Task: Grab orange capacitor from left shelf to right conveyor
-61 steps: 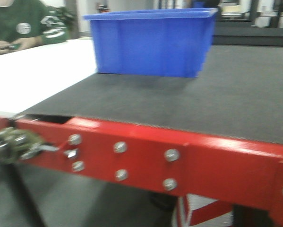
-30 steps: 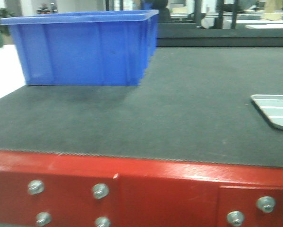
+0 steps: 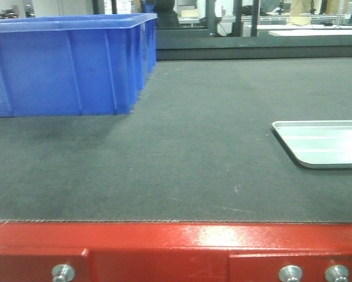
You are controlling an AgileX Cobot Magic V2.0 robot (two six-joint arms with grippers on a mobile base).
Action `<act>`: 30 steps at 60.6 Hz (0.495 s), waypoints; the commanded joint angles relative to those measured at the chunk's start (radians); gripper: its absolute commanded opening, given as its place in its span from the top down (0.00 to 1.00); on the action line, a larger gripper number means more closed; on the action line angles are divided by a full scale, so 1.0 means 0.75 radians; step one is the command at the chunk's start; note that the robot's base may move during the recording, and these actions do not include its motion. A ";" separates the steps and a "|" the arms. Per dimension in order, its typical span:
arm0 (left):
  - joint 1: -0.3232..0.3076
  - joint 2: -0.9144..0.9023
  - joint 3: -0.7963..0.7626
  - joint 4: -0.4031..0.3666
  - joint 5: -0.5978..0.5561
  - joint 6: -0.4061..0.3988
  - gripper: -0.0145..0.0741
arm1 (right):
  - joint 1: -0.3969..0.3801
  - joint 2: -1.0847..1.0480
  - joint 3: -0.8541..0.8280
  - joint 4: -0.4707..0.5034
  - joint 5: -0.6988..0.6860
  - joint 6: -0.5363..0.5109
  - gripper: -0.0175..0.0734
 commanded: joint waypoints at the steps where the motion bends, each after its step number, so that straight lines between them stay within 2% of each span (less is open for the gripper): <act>1: 0.001 -0.011 0.029 -0.002 -0.118 0.000 0.98 | -0.003 0.017 -0.038 -0.017 -0.123 -0.017 0.75; 30: 0.001 -0.011 0.029 -0.002 -0.118 0.000 0.98 | -0.003 0.017 -0.038 -0.017 -0.123 -0.017 0.75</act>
